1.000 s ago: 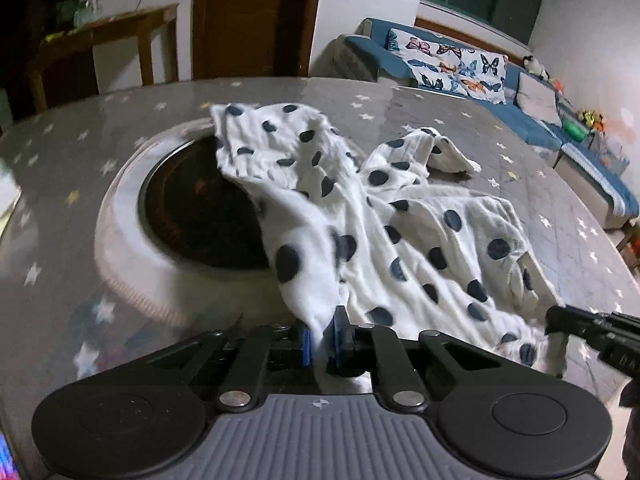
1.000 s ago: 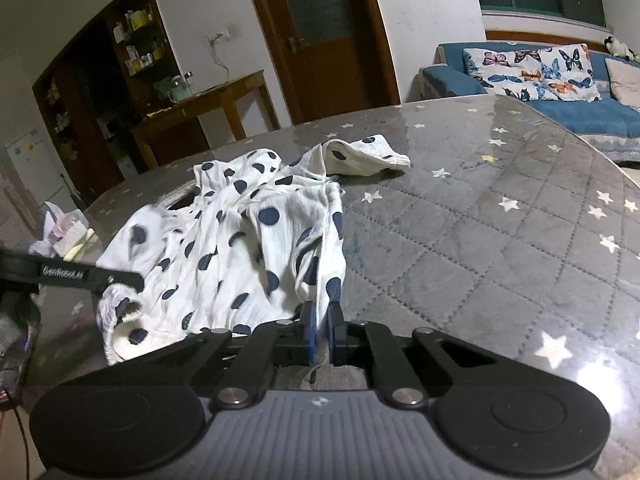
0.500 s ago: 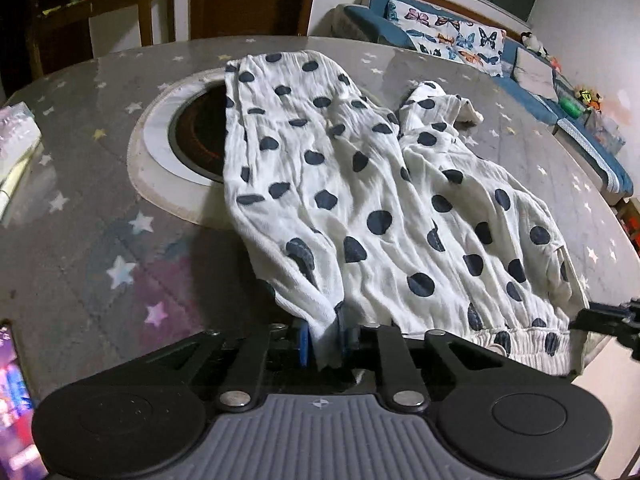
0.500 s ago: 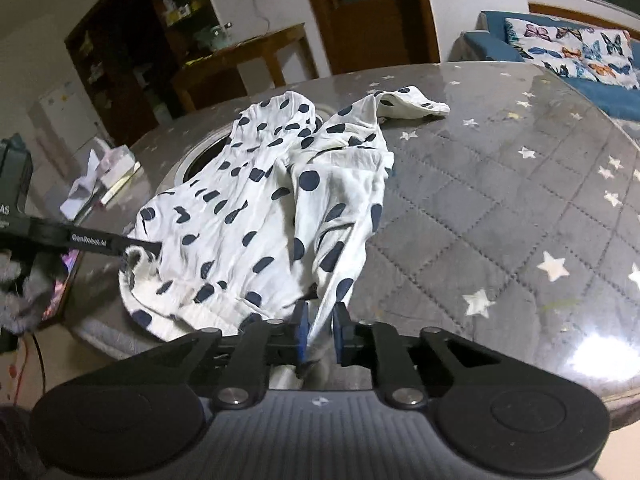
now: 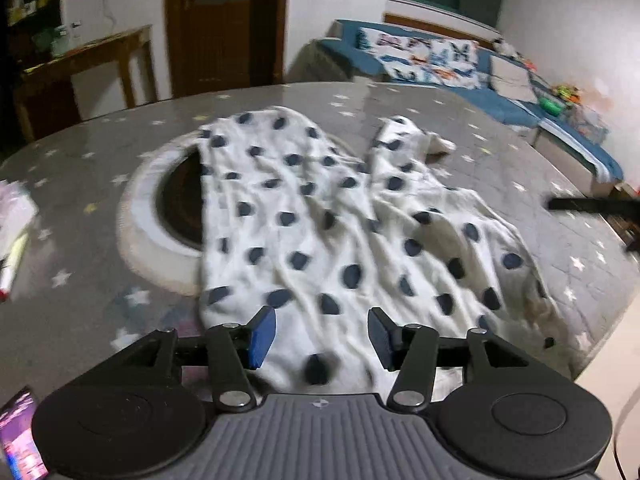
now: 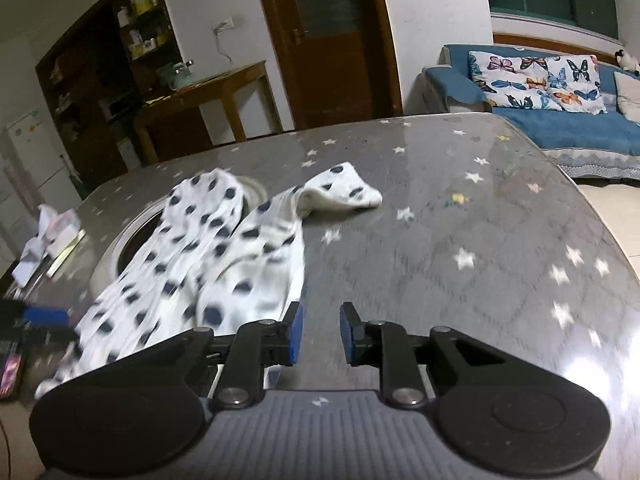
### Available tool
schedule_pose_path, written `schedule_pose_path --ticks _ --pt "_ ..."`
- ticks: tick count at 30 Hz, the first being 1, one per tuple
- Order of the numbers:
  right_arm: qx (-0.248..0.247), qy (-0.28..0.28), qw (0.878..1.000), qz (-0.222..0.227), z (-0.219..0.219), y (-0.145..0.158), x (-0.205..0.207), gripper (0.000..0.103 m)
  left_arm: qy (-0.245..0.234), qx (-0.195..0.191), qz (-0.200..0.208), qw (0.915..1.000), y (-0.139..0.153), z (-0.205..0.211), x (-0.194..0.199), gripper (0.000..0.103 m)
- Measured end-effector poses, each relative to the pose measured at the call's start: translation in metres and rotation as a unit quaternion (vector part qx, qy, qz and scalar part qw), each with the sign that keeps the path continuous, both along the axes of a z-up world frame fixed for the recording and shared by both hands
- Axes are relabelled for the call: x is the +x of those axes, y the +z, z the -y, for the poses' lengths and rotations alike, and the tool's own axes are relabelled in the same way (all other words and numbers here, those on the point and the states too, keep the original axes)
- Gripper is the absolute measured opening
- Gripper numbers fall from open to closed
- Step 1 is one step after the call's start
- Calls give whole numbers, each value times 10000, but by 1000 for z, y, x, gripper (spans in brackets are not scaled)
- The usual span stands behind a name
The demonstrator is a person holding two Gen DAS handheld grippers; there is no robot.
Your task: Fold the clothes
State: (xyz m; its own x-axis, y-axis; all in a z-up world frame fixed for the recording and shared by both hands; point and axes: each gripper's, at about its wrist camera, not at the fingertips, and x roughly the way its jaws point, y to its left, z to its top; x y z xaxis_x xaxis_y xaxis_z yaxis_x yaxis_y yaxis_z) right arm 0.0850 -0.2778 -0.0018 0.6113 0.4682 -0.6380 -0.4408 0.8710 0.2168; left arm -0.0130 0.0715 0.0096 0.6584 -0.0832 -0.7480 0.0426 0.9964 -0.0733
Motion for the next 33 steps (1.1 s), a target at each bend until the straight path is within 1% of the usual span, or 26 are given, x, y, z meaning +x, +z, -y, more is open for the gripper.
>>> schedule_pose_path --ticks 7,9,14,16,19,22,26,30,33 --pt "-229 -60 9995 -198 -30 -24 70 20 -317 -142 -209 9992 -20 20 22 55" --pt "-324 -51 9992 -214 -40 -30 86 20 -384 -170 -237 9988 -24 22 27 55" --pt "-420 23 9977 -535 -63 -45 129 20 -501 -278 -360 9977 -34 24 35 55" --pt "-481 102 9973 -555 -77 -46 143 20 -542 -319 -369 9973 -36 23 37 56" --pt "-403 205 9979 -461 -99 -36 161 20 -583 -382 -353 9969 -37 21 41 57" --pt "-258 340 9988 -243 -123 -17 176 20 -601 -453 -342 9966 -37 18 45 58" --pt "11 656 9978 -64 -150 1 186 29 -601 -539 -321 9962 -37 14 48 59" --pt "92 843 9963 111 -164 11 186 32 -555 -585 -300 9963 -37 8 51 60" --pt "23 791 9968 135 -159 8 187 32 -517 -622 -284 9963 -38 4 52 60"
